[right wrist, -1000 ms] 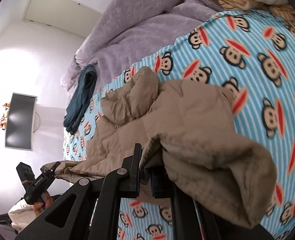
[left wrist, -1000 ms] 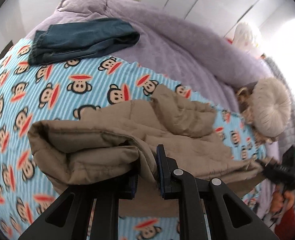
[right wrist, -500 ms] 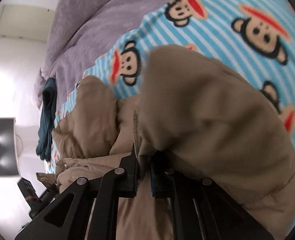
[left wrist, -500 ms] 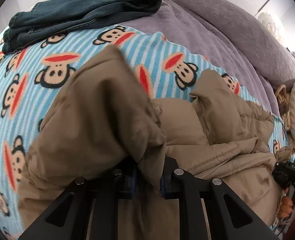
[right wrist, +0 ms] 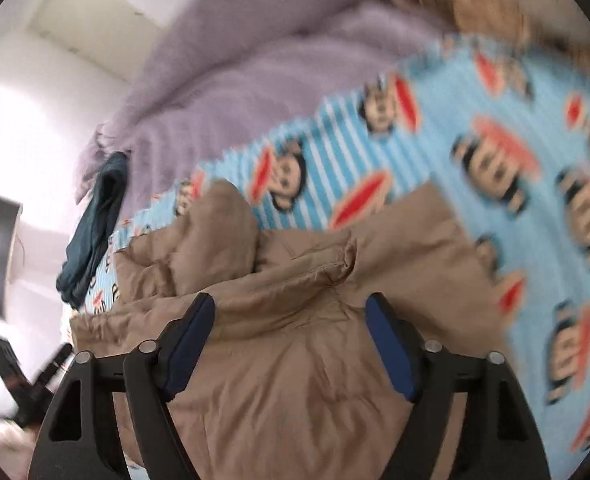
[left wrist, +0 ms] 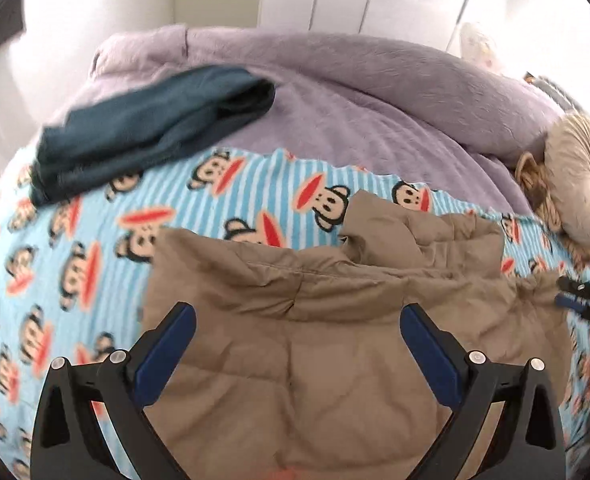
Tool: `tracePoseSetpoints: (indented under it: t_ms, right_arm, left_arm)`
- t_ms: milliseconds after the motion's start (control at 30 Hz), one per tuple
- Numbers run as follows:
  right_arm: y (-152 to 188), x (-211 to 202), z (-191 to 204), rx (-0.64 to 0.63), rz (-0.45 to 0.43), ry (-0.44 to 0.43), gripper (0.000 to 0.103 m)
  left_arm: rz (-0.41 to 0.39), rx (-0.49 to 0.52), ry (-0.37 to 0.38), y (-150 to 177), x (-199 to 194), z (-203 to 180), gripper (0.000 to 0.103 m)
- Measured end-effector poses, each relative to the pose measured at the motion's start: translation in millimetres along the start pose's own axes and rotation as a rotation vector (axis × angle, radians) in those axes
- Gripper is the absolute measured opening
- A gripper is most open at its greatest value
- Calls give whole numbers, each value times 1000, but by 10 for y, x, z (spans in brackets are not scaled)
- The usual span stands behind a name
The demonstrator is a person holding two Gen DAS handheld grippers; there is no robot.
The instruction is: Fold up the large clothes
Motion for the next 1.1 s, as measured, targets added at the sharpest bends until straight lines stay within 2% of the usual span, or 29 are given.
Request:
tracePoseSetpoints:
  t_ms: [33,67,100,133,167,233,300,367,467,633,767,967,1067,1100]
  right_arm:
    - [34,-72,45,-39,3,-8,80]
    - [80,-96,67,-64,13,-13,74]
    - [144,-84,84,-91,34,-10,59]
    - [253,-11,80,-140,78,17,47]
    - [310,56,56,-172,103,47,29]
    - [373,236,-14,-202,130,98,25]
    - [325,313,-146,-191,105,116,20]
    - [243,357,-311,-171,77,152,19]
    - [139,473,-562,-126,65,168,11]
    - [79,748,-810,-36,44,190,10]
    - [51,916,-943,18,34,172,10]
    - [22,955,-957,-4,15,183,10]
    - [-18,874,-821,-89,34,239,19]
    - [-35,833,-762,-122,38,254,28]
  left_arm:
    - [8,29,-4,16,-7,-4,102]
    - [24,59,-6,41,24,-14,101]
    - [35,76,-18,68,80,-4,89]
    - [53,84,-35,100,139,7,80]
    - [87,76,-58,139,275,44,66]
    - [100,47,-94,204,458,140,62]
    - [105,29,-133,307,655,250,62]
    - [113,19,-145,376,800,320,62]
    - [107,26,-143,444,979,316,63]
    - [104,7,-118,466,1175,309,64]
    - [94,-29,-97,468,1263,336,67]
    - [92,-3,-136,436,1238,298,68]
    - [96,13,-157,355,1101,277,68]
    - [90,17,-158,323,1025,274,68]
Point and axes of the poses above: each gripper's, at about its wrist camera, not at the fingertips, and x roughly the way its jaws point, z to its left, y to its underside, the point moved 9 cm from there along x, roughly the way its jaws point, and after that the axes turned 12 degrees about -z, right-handed, at the moved point
